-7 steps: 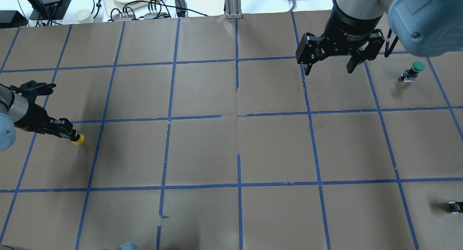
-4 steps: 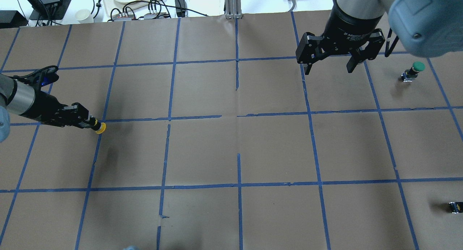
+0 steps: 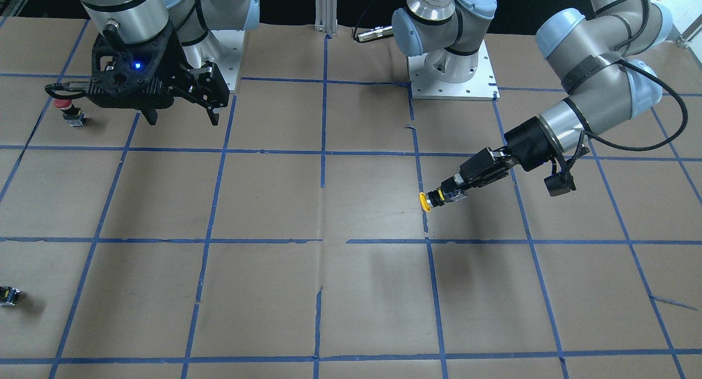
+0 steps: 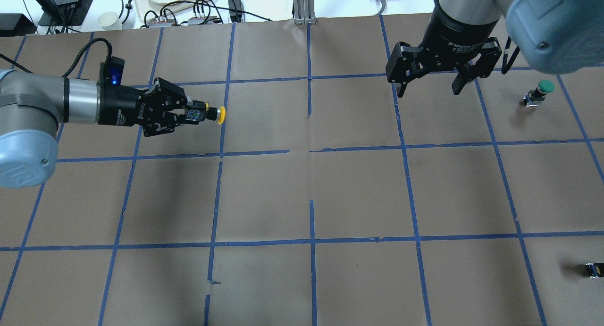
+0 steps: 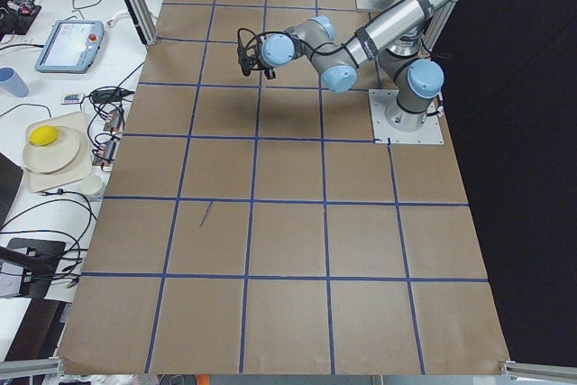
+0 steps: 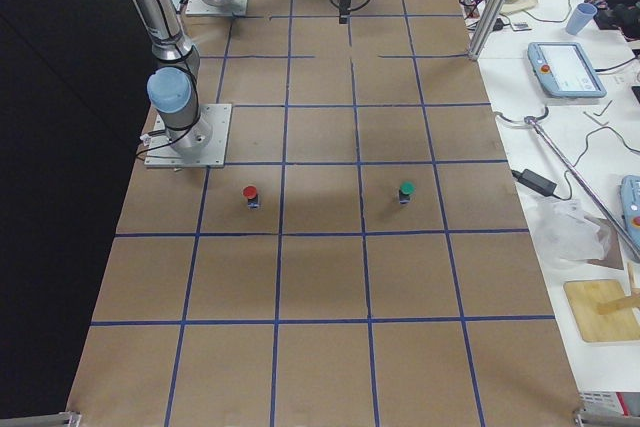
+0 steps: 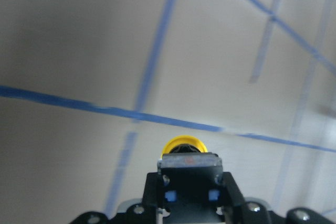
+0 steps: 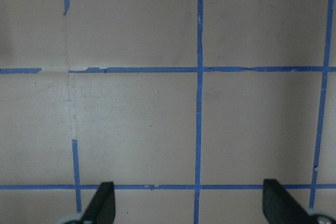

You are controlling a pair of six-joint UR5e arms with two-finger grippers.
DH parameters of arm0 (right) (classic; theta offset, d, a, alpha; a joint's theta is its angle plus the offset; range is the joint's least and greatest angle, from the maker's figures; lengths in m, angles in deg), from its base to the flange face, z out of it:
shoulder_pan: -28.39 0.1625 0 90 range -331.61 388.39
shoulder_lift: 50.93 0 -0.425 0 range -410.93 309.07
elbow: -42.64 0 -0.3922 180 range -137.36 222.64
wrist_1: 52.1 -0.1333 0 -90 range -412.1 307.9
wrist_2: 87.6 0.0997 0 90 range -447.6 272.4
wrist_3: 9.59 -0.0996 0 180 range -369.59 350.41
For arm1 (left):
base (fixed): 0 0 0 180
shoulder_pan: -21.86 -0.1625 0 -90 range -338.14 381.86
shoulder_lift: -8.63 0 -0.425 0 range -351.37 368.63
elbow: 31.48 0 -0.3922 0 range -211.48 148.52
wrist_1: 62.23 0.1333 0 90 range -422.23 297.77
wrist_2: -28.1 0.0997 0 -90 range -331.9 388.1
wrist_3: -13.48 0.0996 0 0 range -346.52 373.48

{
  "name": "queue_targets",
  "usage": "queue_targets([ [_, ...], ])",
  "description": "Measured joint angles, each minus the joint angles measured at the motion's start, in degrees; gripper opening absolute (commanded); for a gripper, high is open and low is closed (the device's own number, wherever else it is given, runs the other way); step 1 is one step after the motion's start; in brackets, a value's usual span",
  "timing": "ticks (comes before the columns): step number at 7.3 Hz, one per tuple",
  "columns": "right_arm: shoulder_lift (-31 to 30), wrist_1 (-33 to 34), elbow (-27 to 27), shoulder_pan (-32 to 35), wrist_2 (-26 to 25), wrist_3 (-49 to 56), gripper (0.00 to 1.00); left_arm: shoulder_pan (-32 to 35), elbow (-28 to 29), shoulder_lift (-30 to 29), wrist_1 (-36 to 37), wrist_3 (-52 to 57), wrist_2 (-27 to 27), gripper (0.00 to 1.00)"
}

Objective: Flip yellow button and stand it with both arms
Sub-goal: 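Lift the yellow button with the left gripper toward the table center, then rotate the left wrist to hold the button up while the right gripper approaches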

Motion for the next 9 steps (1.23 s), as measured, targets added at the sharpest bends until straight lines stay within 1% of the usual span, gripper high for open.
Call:
queue_targets([
  [1,-0.1,0.0,0.0,0.0,0.0,0.0,1.0,3.4,0.1,0.5,2.3,-7.4,-8.0,0.17],
  [2,-0.1,0.0,0.0,0.0,0.0,0.0,1.0,6.7,0.1,0.7,7.9,-15.8,-14.6,0.17],
  [3,-0.1,0.0,0.0,0.0,-0.1,0.2,1.0,8.8,0.0,0.3,16.5,-25.6,-19.1,0.17],
  [4,-0.1,0.0,0.0,-0.2,-0.3,0.6,1.0,9.8,-0.3,-0.7,25.3,-34.1,-21.0,0.17],
  [5,-0.1,0.5,-0.1,-0.4,-0.4,1.0,1.0,10.2,-0.4,-1.9,31.3,-39.3,-21.7,0.17],
  [6,0.0,1.5,-0.2,-1.0,-0.4,1.6,0.99,10.3,-0.4,-3.1,34.1,-41.4,-21.9,0.17],
  [7,-0.1,2.3,-0.4,-3.0,-0.1,3.4,1.0,10.4,-0.4,-3.9,35.2,-42.3,-22.0,0.17],
  [8,-0.7,2.2,-0.7,-6.6,1.4,6.2,1.0,10.5,-0.4,-4.2,35.6,-43.2,-22.1,0.17],
  [9,-1.7,1.3,-0.8,-11.0,4.7,8.7,1.0,10.5,-0.3,-4.3,35.8,-44.2,-22.4,0.17],
])
